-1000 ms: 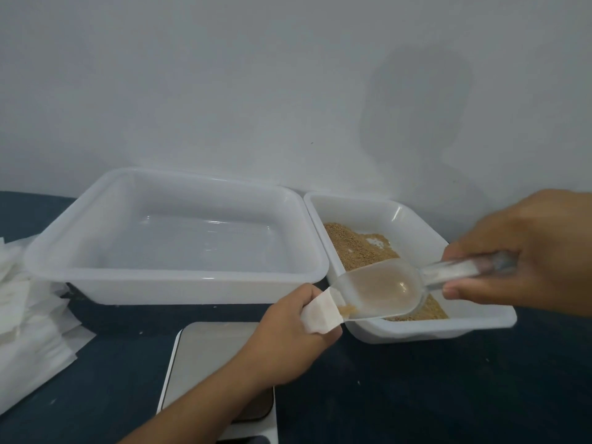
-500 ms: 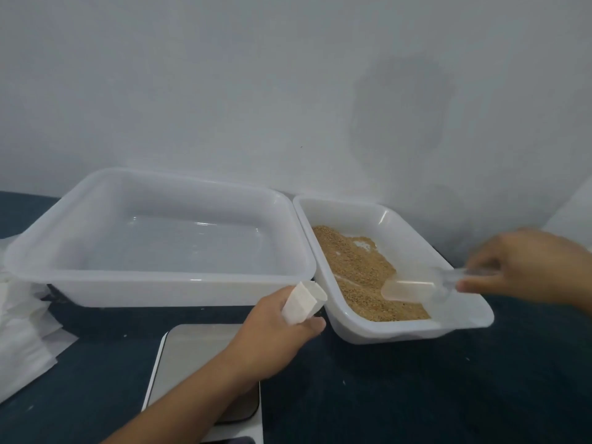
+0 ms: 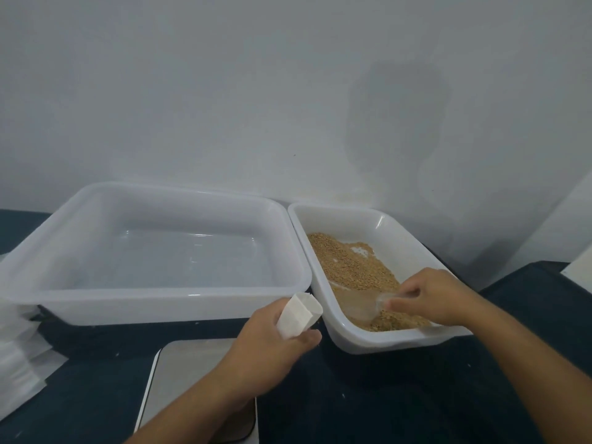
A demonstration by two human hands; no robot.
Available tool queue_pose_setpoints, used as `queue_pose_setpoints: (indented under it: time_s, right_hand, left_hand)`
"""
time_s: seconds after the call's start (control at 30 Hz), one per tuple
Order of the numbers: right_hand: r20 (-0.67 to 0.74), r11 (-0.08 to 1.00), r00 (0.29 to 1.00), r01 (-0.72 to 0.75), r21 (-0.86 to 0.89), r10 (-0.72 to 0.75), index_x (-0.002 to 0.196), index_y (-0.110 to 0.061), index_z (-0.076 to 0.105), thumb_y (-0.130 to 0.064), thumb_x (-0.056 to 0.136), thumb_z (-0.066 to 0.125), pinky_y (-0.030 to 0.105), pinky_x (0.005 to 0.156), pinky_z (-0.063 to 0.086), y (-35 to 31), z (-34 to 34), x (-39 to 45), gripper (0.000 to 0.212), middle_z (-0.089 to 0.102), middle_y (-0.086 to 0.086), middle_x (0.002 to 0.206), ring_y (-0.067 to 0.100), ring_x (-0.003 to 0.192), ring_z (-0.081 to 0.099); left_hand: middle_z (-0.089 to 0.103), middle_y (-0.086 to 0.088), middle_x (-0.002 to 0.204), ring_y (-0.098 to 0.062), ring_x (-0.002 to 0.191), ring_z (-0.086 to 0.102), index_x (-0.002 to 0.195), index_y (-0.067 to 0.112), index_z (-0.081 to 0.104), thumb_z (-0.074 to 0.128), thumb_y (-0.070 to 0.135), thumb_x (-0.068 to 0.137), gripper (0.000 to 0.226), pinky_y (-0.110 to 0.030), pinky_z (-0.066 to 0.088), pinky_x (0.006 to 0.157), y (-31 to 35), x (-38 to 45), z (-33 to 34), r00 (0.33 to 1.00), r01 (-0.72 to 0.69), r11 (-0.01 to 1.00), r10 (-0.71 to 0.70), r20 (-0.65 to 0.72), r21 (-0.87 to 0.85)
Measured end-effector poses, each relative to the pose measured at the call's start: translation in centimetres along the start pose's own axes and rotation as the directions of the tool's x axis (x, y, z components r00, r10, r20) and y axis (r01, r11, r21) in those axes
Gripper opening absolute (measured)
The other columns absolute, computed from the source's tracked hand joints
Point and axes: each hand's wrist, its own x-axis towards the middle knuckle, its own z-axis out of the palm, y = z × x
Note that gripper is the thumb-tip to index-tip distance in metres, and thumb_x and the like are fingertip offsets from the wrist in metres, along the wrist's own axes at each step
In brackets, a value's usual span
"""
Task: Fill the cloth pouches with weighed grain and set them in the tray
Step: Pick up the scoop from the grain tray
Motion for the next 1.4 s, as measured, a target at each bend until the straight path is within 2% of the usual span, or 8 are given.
queue_pose_setpoints:
  time_s: [0.13,0.2,0.37,0.63,0.77,0.93,1.13,1.4]
  right_hand:
    - [-0.026,0.989,0.999,-0.032,0.147,0.036,0.065,-0.035,0.076,-0.082,0.074,0.067,0.028,0.055,0.047,0.5,-0.5,-1.9,0.048,0.065,-0.009,0.062,0.016,0.056,0.055]
    - [-0.053,0.984,0.996,-0.061,0.168,0.071,0.073,-0.035,0.080,-0.083,0.072,0.065,0.038,0.074,0.060,0.8,-1.0,-3.0,0.050,0.076,-0.010,0.079,0.018,0.075,0.070]
    - [-0.124,0.964,0.985,-0.084,0.252,0.118,0.078,-0.037,0.082,-0.080,0.069,0.063,0.030,0.067,0.055,0.4,-2.2,-5.8,0.048,0.075,-0.019,0.075,-0.003,0.075,0.069]
    - [-0.207,0.931,0.978,0.056,0.361,0.021,0.087,-0.052,0.079,-0.073,0.077,0.062,0.021,0.057,0.042,-2.4,-3.8,-9.7,0.029,0.070,-0.009,0.071,0.000,0.053,0.054]
    - [-0.209,0.933,0.976,0.125,0.338,-0.055,0.094,-0.057,0.077,-0.070,0.080,0.063,0.026,0.060,0.044,-4.1,-4.7,-11.2,0.024,0.070,-0.010,0.071,0.000,0.058,0.058]
    - [-0.137,0.962,0.983,0.155,0.224,-0.126,0.100,-0.062,0.073,-0.096,0.065,0.052,0.034,0.071,0.058,-5.5,-5.6,-12.4,0.054,0.075,-0.012,0.082,0.009,0.074,0.069]
    - [-0.177,0.977,0.961,0.208,-0.049,-0.214,0.095,-0.065,0.070,-0.100,0.070,0.046,0.007,0.049,0.043,-6.6,-7.3,-13.2,0.049,0.068,-0.024,0.068,0.000,0.057,0.062]
    - [-0.232,0.878,0.894,0.275,-0.393,-0.384,0.097,-0.069,0.061,-0.095,0.080,0.036,0.027,0.047,0.052,-7.8,-10.2,-13.3,0.040,0.060,-0.040,0.084,-0.005,0.059,0.058]
  left_hand:
    - [0.064,0.030,0.084,0.010,0.076,0.062,0.098,0.060,0.057,0.077,0.043,0.087,0.029,-0.017,0.050,0.058,-0.2,0.1,0.1,1.000,0.008,1.000,-0.008,-0.015,0.007]
    - [0.064,0.029,0.081,0.008,0.074,0.062,0.099,0.048,0.062,0.077,0.041,0.087,0.020,-0.018,0.049,0.059,-0.5,0.2,0.2,0.999,0.026,1.000,-0.026,-0.024,0.002]
    - [0.063,0.027,0.073,-0.002,0.070,0.062,0.103,0.039,0.064,0.077,0.037,0.088,0.020,-0.016,0.046,0.058,-0.6,0.1,0.2,0.998,0.040,0.999,-0.041,-0.048,-0.025]
    - [0.064,0.026,0.078,0.009,0.069,0.061,0.098,0.038,0.062,0.076,0.032,0.088,0.018,-0.011,0.047,0.053,-0.2,0.1,0.0,0.997,0.021,1.000,-0.022,-0.071,-0.011]
    - [0.063,0.017,0.085,-0.003,0.083,0.064,0.099,0.039,0.060,0.078,0.035,0.086,0.022,-0.009,0.045,0.055,0.1,0.1,-0.3,0.994,0.038,0.999,-0.037,-0.100,0.002]
    - [0.064,0.023,0.086,0.009,0.084,0.062,0.100,0.042,0.060,0.078,0.034,0.086,0.024,-0.007,0.046,0.053,0.2,0.2,-0.6,0.996,0.026,1.000,-0.027,-0.081,-0.012]
    - [0.066,0.027,0.089,0.008,0.079,0.063,0.098,0.041,0.063,0.079,0.033,0.084,0.023,-0.010,0.047,0.055,0.0,0.3,-0.6,0.999,-0.003,1.000,0.002,-0.047,-0.006]
    - [0.067,0.021,0.086,0.001,0.067,0.061,0.093,0.040,0.060,0.077,0.039,0.083,0.020,-0.019,0.050,0.053,-0.2,0.2,-0.5,0.999,-0.042,0.996,0.044,-0.023,0.080]
